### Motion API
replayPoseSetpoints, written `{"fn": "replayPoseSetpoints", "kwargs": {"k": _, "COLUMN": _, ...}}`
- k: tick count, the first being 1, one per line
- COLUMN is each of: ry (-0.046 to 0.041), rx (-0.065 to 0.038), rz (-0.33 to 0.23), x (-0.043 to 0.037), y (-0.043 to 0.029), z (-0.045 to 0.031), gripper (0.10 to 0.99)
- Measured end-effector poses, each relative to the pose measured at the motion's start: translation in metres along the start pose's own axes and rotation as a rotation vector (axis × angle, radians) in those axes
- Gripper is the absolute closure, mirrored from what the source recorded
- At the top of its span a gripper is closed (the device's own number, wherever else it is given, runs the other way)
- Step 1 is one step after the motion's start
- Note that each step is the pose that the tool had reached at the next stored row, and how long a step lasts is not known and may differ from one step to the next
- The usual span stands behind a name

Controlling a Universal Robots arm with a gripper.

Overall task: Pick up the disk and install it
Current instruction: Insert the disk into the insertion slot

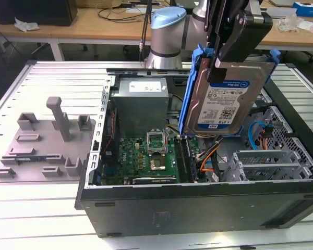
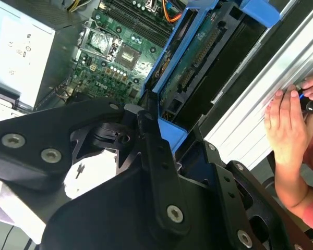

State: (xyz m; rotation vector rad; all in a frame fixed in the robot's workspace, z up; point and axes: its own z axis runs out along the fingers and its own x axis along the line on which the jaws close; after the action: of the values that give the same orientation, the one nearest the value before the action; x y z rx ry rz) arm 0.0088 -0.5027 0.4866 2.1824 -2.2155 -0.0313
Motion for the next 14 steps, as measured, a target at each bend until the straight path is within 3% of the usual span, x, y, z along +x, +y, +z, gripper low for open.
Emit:
{"fn": "replayPoseSetpoints", "kwargs": {"k": 5, "ry": -0.0052, "rx": 0.002, "rz": 0.0, "x": 0.0006, "y": 0.0, "z": 0.0003, "gripper": 0.718}}
{"fn": "replayPoseSetpoints", "kwargs": {"k": 11, "ry": -0.0237, "rx": 0.011, "rz": -0.001, "x": 0.0031, "y": 0.0, "z": 0.0005, "gripper": 0.718}}
{"fn": "replayPoseSetpoints", "kwargs": {"k": 14, "ry": -0.0246, "rx": 0.012, "rz": -0.001, "x": 0.0055, "y": -0.0006, "z": 0.0011, "gripper": 0.718}}
